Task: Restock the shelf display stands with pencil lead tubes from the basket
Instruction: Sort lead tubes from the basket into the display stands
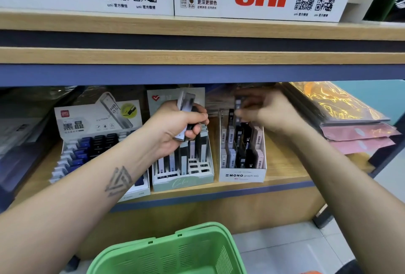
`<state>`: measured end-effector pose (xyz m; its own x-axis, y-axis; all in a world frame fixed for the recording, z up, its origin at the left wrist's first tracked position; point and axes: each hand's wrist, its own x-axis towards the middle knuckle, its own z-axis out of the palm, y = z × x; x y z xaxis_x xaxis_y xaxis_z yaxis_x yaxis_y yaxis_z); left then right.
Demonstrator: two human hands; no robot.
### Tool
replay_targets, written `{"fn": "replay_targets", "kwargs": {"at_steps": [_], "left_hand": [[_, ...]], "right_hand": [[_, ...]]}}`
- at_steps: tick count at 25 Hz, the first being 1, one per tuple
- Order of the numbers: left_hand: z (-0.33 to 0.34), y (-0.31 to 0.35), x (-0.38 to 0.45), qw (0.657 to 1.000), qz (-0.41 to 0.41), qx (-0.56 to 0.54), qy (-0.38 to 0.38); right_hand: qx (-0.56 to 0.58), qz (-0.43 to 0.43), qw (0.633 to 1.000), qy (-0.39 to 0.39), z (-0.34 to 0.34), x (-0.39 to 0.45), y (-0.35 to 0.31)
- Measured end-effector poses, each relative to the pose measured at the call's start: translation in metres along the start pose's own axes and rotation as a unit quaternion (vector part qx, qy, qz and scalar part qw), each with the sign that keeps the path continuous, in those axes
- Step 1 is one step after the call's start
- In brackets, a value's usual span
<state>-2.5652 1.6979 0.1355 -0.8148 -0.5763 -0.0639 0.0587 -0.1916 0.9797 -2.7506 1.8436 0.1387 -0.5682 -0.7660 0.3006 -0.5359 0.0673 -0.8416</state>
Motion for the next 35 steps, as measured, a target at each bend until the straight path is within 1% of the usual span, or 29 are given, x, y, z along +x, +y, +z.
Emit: {"fn": "replay_targets", "kwargs": {"at_steps": [1,2,3,4,8,14,17,20,22,25,27,31,35], "left_hand": [[0.001,0.0,0.001,1.0,-0.012,-0.014,-0.01],[0.003,0.0,0.001,0.999,-0.025,-0.021,-0.021],[0.005,-0.001,0.002,0.999,-0.036,-0.025,-0.03],[0.007,-0.002,0.003,0.998,-0.045,-0.026,-0.036],[0.018,-0.008,0.005,0.997,-0.051,-0.025,-0.048],[0.021,-0.009,0.008,0.996,-0.065,-0.029,-0.048],[0.019,-0.01,0.009,0.996,-0.064,-0.026,-0.049],[0.016,-0.008,0.009,0.997,-0.059,-0.024,-0.051],[0.012,-0.007,0.008,0.997,-0.058,-0.022,-0.055],[0.007,-0.008,0.007,0.997,-0.057,-0.017,-0.05],[0.004,-0.008,0.007,0.997,-0.053,-0.011,-0.047],[0.001,-0.009,0.006,0.998,-0.048,0.0,-0.044],[0.002,-0.01,0.006,0.998,-0.047,0.002,-0.043]], "right_hand": [[0.002,-0.006,0.998,0.065,-0.01,0.0,0.004],[0.002,-0.018,0.994,0.11,-0.018,0.001,0.009],[-0.008,-0.031,0.991,0.134,-0.024,0.001,0.012],[-0.024,-0.038,0.989,0.141,-0.027,0.001,0.015],[-0.081,-0.032,0.987,0.134,-0.029,0.003,0.022],[-0.12,-0.07,0.98,0.145,-0.028,0.011,0.027],[-0.196,-0.105,0.963,0.151,-0.014,0.021,0.028],[-0.274,-0.144,0.941,0.133,0.002,0.031,0.032],[-0.311,-0.141,0.934,0.109,0.012,0.038,0.036],[-0.334,-0.116,0.932,0.082,0.023,0.043,0.042],[-0.353,-0.096,0.927,0.08,0.026,0.043,0.045],[-0.414,-0.082,0.904,0.077,0.029,0.045,0.045],[-0.428,-0.084,0.896,0.084,0.027,0.046,0.042]]}}
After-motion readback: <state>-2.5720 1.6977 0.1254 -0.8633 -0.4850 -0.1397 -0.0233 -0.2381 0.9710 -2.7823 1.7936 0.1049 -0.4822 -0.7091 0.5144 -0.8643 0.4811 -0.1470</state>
